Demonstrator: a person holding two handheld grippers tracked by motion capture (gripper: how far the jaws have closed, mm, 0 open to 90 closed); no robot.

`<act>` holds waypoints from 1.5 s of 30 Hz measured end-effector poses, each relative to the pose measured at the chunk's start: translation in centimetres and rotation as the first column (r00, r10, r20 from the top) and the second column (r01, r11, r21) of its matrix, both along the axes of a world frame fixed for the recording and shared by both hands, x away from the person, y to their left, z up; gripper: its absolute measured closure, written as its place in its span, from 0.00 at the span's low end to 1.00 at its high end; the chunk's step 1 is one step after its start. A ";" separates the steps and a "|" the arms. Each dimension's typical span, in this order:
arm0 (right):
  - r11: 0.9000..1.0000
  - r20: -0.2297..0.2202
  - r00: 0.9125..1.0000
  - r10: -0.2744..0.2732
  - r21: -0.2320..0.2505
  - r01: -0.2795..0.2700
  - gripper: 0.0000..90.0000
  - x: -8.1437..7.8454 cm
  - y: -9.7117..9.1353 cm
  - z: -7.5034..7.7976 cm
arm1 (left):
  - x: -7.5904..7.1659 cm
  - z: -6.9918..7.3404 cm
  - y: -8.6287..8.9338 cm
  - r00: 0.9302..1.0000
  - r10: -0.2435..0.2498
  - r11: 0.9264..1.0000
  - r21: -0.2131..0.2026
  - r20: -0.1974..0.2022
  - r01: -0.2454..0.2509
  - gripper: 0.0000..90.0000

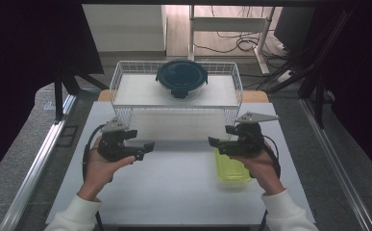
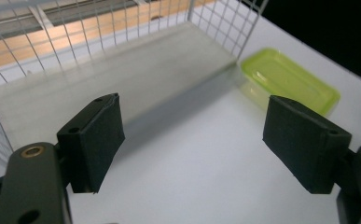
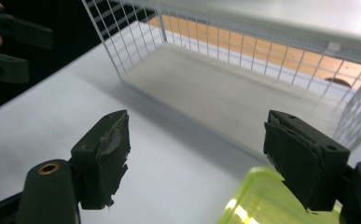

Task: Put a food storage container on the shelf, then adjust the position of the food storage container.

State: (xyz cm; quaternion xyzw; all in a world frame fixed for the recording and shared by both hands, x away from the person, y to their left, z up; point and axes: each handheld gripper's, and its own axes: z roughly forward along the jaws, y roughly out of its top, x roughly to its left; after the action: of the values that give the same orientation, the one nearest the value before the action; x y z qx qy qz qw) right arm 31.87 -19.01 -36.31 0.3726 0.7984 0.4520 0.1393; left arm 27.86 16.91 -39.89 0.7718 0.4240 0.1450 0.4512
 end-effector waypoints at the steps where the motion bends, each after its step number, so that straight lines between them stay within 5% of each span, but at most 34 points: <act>1: 1.000 -0.001 1.000 0.000 -0.004 0.000 0.25 -0.3 -0.1 -0.5 | -0.4 -0.4 -0.1 1.000 0.004 1.000 0.000 -0.003 -0.004 0.22; 8: 1.000 -0.021 1.000 -0.013 0.017 0.013 0.25 -1.8 -1.8 -3.8 | -1.4 -3.5 0.8 0.998 0.020 1.000 -0.003 -0.062 -0.020 0.24; 11: 1.000 -0.037 0.999 -0.013 0.023 0.013 0.25 -2.0 -2.3 -4.5 | -1.6 -4.5 1.1 0.996 0.045 0.999 0.032 -0.073 -0.043 0.24; 23: 0.999 -0.096 0.995 -0.004 -0.032 0.001 0.27 -2.9 -3.0 -7.2 | -2.4 -6.0 1.9 0.991 0.077 0.997 -0.003 -0.109 -0.077 0.24; 40: 0.999 -0.082 0.996 -0.043 -0.013 0.042 0.34 -2.8 -5.1 -6.2 | -2.4 -6.2 2.2 0.989 0.098 0.995 0.011 -0.114 -0.098 0.22; 45: 0.998 -0.086 0.994 -0.062 -0.004 0.062 0.38 -2.9 -6.2 -6.0 | -2.5 -6.2 2.3 0.989 0.070 0.997 -0.035 -0.130 -0.075 0.21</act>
State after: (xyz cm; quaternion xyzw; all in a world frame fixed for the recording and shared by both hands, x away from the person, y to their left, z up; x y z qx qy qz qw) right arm 28.96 -25.18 -42.27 0.4163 0.7919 0.4305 0.1192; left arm 25.36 19.20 -46.13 0.7545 0.4828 0.1028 0.4325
